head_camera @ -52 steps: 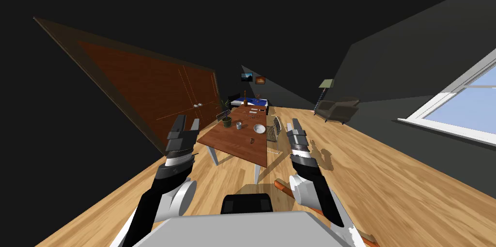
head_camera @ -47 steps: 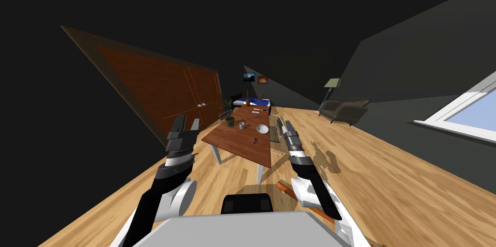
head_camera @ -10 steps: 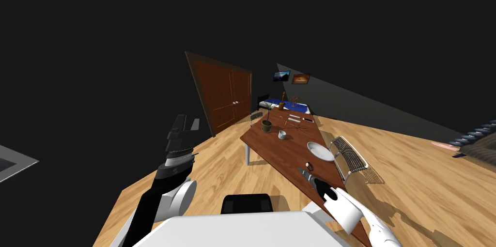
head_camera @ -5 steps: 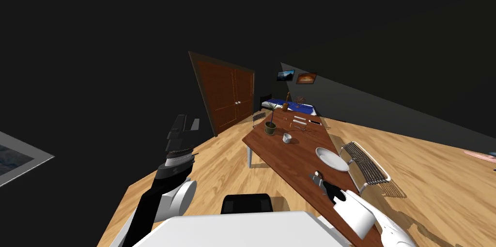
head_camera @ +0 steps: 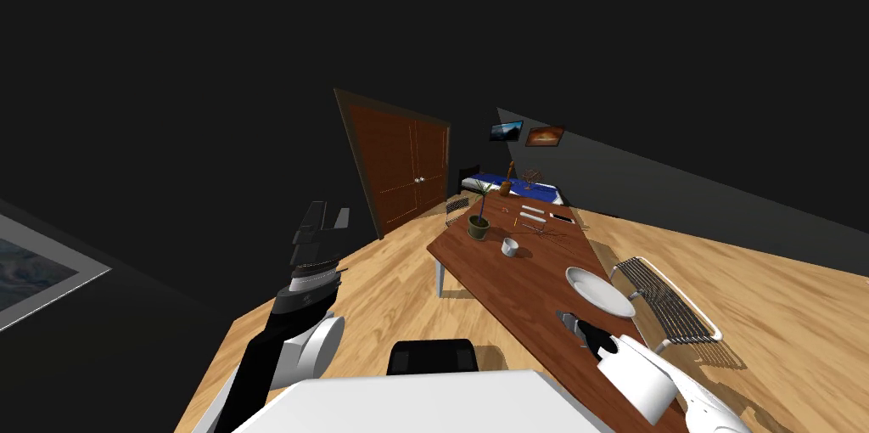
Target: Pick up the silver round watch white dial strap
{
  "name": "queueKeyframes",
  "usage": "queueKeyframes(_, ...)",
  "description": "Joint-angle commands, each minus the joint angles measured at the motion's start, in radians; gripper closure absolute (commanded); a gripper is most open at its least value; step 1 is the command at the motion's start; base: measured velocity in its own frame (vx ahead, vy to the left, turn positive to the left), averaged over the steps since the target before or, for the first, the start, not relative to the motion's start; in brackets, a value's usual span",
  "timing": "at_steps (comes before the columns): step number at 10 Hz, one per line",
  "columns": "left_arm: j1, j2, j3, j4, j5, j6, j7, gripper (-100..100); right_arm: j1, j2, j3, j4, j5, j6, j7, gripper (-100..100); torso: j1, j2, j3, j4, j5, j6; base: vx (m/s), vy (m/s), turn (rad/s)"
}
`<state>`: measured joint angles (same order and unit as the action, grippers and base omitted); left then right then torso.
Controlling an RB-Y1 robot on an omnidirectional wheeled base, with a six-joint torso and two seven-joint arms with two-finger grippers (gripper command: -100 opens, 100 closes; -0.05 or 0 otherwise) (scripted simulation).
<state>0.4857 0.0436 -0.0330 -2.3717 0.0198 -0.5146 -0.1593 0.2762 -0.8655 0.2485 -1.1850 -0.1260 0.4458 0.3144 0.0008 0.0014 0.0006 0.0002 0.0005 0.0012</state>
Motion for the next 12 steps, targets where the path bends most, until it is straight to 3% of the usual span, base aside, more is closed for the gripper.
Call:
queueKeyframes(1, 0.000, 0.000, 0.000, 0.000, 0.000, 0.000, 0.000, 0, -0.009, 0.019, -0.003, 0.031, 0.015, -0.015, -0.001, -100, 0.000, 0.000, 0.000, 0.000, 0.000, 0.000, 0.015, -0.020, 0.041)
queueKeyframes(4, 0.000, 0.000, 0.000, 0.000, 0.000, 0.000, 0.000, 0, -0.027, 0.056, -0.009, 0.093, 0.044, -0.044, -0.003, -100, -0.003, 0.000, 0.000, 0.000, -0.001, 0.000, 0.019, -0.047, 0.046)
queueKeyframes(5, 0.000, 0.000, 0.000, 0.000, 0.000, 0.000, 0.000, 0, -0.021, 0.048, -0.009, 0.077, 0.039, -0.037, -0.003, -100, -0.003, 0.000, 0.000, 0.000, -0.001, 0.000, 0.008, -0.020, 0.010)
queueKeyframes(6, 0.000, 0.000, 0.000, 0.000, 0.000, 0.000, 0.000, 0, -0.022, 0.049, -0.009, 0.079, 0.040, -0.038, -0.003, 100, -0.002, 0.000, 0.000, 0.000, 0.000, 0.000, 0.000, 0.000, 0.000)
queueKeyframes(10, 0.000, 0.000, 0.000, 0.000, 0.000, 0.000, 0.000, 0, -0.023, 0.051, -0.010, 0.078, 0.037, -0.040, -0.007, 100, 0.000, 0.000, 0.000, -0.001, 0.000, -0.001, 0.000, 0.000, -0.003)
queueKeyframes(11, 0.000, 0.000, 0.000, 0.000, 0.000, 0.000, 0.000, 0, -0.023, 0.051, -0.011, 0.078, 0.037, -0.040, -0.007, 0, 0.000, 0.000, 0.000, -0.001, 0.000, -0.001, 0.000, 0.000, 0.000)
queueKeyframes(12, 0.000, 0.000, 0.000, 0.000, 0.000, 0.000, 0.000, 0, -0.012, 0.025, -0.004, 0.041, 0.019, -0.020, -0.001, 100, 0.000, 0.000, -0.001, -0.001, 0.000, -0.001, -0.016, 0.040, -0.072)
